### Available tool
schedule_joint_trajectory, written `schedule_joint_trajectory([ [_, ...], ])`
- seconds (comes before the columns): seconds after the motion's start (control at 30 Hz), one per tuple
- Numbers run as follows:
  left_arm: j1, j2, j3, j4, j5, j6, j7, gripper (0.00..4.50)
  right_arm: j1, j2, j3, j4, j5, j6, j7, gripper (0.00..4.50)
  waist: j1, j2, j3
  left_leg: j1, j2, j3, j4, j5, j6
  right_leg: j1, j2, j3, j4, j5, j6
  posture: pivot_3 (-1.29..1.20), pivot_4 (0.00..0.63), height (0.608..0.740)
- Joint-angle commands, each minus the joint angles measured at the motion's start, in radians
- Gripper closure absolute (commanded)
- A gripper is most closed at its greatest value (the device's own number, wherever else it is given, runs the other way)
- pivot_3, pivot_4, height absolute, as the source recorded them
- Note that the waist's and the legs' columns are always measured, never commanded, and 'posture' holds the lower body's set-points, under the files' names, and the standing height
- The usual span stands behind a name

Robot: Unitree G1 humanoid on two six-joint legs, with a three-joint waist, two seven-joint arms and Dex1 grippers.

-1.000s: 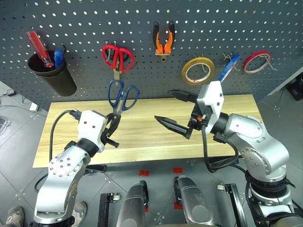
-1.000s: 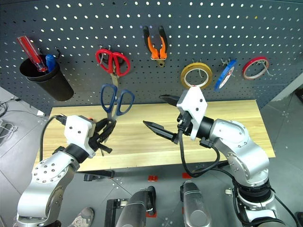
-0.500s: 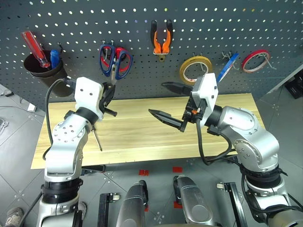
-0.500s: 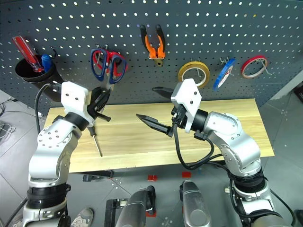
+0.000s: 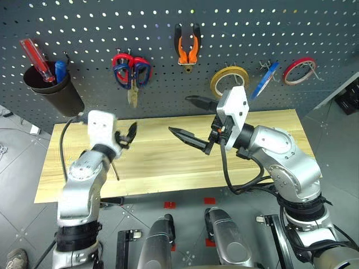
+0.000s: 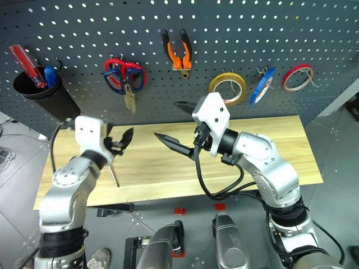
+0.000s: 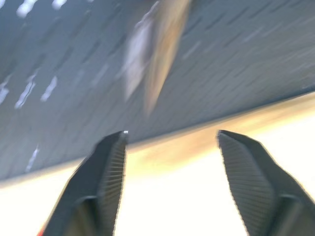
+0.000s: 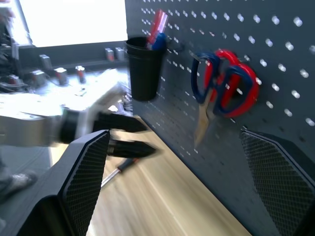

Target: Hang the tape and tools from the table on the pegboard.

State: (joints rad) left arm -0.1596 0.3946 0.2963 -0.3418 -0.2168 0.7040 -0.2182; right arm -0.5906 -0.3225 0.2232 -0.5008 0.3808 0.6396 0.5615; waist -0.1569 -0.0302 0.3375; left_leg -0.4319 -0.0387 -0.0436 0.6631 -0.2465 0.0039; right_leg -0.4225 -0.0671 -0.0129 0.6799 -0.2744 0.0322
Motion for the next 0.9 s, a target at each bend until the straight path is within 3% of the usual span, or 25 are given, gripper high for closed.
schedule_joint_trajectory([
  [0.03, 0.044, -0.009, 0.07, -0.055, -0.039, 0.164, 0.039, 1.34, -0.036, 0.018, 0.042, -0.041, 0.007, 0.111, -0.038, 0.0, 0.002, 0.0, 0.0, 0.0, 0.0, 0.0, 0.0, 0.0, 0.0, 0.0, 0.0, 0.0, 0.0, 0.0, 0.0, -0.31, 0.368, 0.74],
  [0.2, -0.049, 0.0, 0.142, 0.115, -0.053, 0.233, 0.085, 1.34, -0.115, 0.038, 0.105, -0.024, 0.047, 0.259, -0.01, 0.0, 0.023, 0.0, 0.0, 0.0, -0.001, -0.001, 0.001, 0.0, 0.0, 0.001, -0.001, -0.001, 0.001, 0.0, 0.0, -0.28, 0.374, 0.74],
  [0.37, -0.207, 0.054, 0.153, 0.358, -0.038, 0.181, 0.086, 1.34, -0.216, 0.047, 0.164, 0.011, 0.058, 0.381, 0.002, 0.0, 0.023, -0.001, 0.001, 0.0, -0.002, -0.002, 0.001, 0.0, 0.0, 0.001, -0.001, -0.002, 0.0, 0.0, 0.0, -0.28, 0.39, 0.74],
  [0.6, -0.393, 0.081, 0.171, 0.738, -0.043, 0.081, 0.106, 1.34, -0.301, 0.099, 0.198, 0.051, 0.046, 0.413, 0.001, 0.0, 0.015, -0.005, 0.018, 0.0, -0.001, -0.001, 0.0, 0.0, 0.0, -0.001, -0.001, -0.001, 0.001, 0.0, 0.0, -0.3, 0.425, 0.74],
  [0.77, -0.441, 0.072, 0.192, 0.887, -0.057, 0.032, 0.148, 1.34, -0.319, 0.091, 0.183, 0.061, 0.045, 0.439, 0.004, 0.0, 0.015, -0.009, 0.033, -0.001, -0.001, -0.001, 0.0, 0.0, 0.0, -0.002, -0.001, -0.001, 0.0, 0.0, 0.0, -0.33, 0.437, 0.74],
  [0.9, -0.436, 0.057, 0.208, 0.911, -0.069, 0.017, 0.187, 2.23, -0.323, 0.078, 0.174, 0.065, 0.047, 0.455, 0.007, 0.0, 0.015, -0.009, 0.038, -0.001, -0.001, 0.0, 0.0, 0.0, 0.0, -0.003, -0.002, -0.001, 0.0, 0.0, 0.0, -0.33, 0.433, 0.74],
])
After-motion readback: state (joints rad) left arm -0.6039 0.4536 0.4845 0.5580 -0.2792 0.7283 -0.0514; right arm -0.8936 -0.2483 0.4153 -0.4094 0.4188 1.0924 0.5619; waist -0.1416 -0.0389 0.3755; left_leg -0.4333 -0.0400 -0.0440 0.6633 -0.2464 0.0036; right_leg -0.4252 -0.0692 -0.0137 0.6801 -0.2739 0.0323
